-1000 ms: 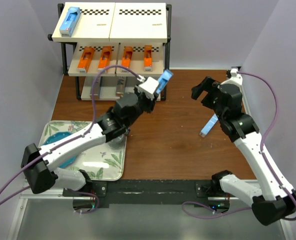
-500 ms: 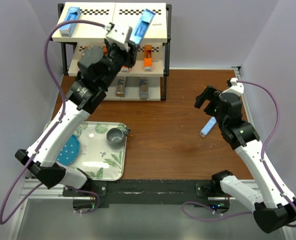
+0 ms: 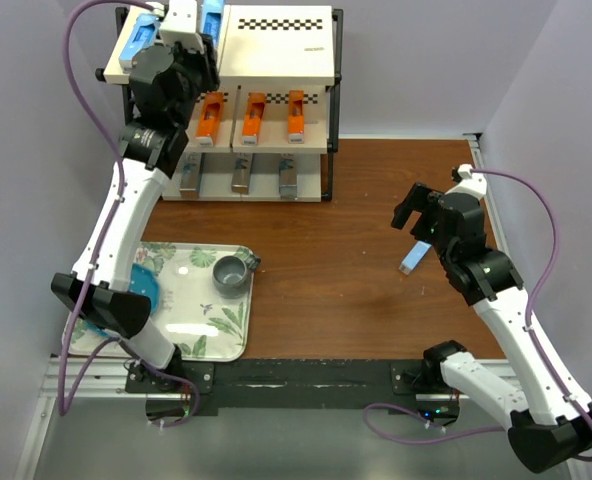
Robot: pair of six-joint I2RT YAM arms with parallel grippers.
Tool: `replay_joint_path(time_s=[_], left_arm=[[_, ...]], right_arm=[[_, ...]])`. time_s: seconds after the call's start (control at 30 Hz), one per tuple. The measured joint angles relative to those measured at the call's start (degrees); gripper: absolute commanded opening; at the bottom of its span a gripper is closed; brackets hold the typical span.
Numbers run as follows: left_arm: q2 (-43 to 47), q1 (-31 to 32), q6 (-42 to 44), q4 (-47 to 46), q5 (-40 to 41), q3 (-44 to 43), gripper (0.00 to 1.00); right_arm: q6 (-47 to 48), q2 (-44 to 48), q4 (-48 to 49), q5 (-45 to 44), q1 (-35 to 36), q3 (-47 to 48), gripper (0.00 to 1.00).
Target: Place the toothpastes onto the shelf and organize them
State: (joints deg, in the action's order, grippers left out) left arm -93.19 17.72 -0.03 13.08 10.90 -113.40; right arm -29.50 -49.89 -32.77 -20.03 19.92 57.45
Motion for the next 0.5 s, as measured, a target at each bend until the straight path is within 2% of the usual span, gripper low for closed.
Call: replay_joint_path(time_s=[0.27, 0.5], left_arm=[[-4.55, -3.69, -3.85, 1.73, -0.52, -6.21, 0.06], [-6.93, -4.59, -6.80, 2.01, -1.73, -7.91, 0.10]], right_arm=[[2.03, 0.46, -1.09, -0.42, 0.00, -0.59, 0.98], [3.15, 0.44, -1.11, -1.44, 0.00, -0.61, 0.98]])
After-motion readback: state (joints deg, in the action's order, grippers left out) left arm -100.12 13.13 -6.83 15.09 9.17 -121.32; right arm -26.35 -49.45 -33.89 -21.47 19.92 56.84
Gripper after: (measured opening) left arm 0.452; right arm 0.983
